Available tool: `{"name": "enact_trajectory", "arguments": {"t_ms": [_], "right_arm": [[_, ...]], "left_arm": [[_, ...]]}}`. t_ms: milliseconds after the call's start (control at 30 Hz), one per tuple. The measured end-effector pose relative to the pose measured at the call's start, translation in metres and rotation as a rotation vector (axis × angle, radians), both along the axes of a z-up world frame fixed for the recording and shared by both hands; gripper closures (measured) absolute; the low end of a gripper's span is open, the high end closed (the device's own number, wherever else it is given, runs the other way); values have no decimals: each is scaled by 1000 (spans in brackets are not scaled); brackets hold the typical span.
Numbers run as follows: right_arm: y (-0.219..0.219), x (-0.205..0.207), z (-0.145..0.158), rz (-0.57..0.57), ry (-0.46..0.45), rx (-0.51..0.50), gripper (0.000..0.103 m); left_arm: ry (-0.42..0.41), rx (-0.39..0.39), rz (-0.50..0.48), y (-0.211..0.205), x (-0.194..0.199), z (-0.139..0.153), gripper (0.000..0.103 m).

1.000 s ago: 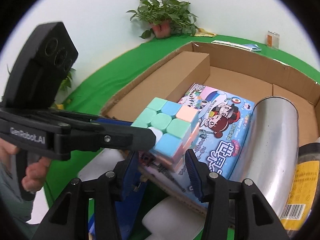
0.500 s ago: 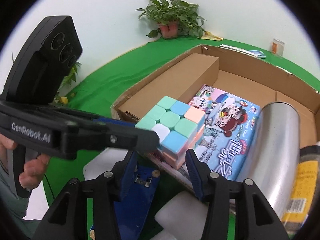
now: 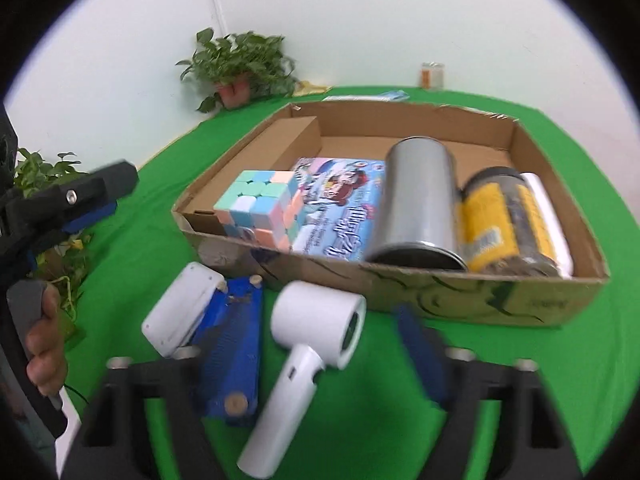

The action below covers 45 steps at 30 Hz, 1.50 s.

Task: Organize rigid objects
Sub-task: 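Open both grippers and withdraw from the Rubik's cube, then grasp the white hair dryer handle with the right gripper while the left gripper grips it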

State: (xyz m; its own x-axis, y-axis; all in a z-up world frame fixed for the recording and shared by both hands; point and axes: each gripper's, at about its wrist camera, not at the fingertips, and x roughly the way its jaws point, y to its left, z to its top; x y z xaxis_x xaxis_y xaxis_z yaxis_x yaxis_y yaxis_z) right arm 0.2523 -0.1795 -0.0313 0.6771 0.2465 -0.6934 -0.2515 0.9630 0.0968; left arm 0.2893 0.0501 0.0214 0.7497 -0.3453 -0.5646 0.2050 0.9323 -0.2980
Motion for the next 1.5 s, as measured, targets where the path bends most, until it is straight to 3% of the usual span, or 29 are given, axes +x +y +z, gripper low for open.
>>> {"name": "enact_trajectory", "arguments": {"t_ms": [33, 67, 100, 167, 200, 233, 267, 300, 367, 667, 867, 933, 1100, 1300, 1500], "right_arm": [[-1, -3, 0, -11, 1, -17, 72], [-2, -9, -1, -18, 2, -24, 72], [-4, -13, -2, -15, -1, -9, 71], [-7, -21, -4, -8, -1, 7, 46], [-9, -29, -4, -10, -18, 13, 19], [-10, -35, -3, -11, -42, 15, 14], [-11, -43, -2, -10, -71, 9, 14], [-10, -47, -2, -5, -80, 0, 14], [-10, -50, -6, 24, -73, 10, 14], [-14, -65, -46, 137, 60, 69, 16], [-9, -59, -54, 147, 81, 114, 29], [-6, -53, -57, 144, 101, 128, 45], [-4, -59, -61, 176, 94, 146, 73], [-39, -78, -60, 111, 91, 162, 81], [-75, -115, -57, 17, 94, 115, 81]], "left_arm": [[7, 2, -17, -5, -3, -2, 29], [40, 8, -57, -12, -5, -8, 78], [73, 22, -85, -18, -6, -13, 101], [92, 67, -92, -30, -12, -20, 101], [87, 76, -89, -36, -17, -21, 96], [92, 78, -85, -39, -22, -21, 83], [117, 84, -74, -44, -25, -21, 33], [135, 84, -60, -44, -27, -21, 4], [107, 32, -43, -44, -35, -24, 0], [159, -26, 45, -42, -56, -51, 1], [156, -10, 52, -43, -77, -53, 1], [139, -2, 49, -41, -84, -49, 1], [128, -21, 39, -36, -95, -40, 1], [141, -61, -100, -61, -107, -38, 1], [256, -176, -313, -101, -116, -57, 1]]}}
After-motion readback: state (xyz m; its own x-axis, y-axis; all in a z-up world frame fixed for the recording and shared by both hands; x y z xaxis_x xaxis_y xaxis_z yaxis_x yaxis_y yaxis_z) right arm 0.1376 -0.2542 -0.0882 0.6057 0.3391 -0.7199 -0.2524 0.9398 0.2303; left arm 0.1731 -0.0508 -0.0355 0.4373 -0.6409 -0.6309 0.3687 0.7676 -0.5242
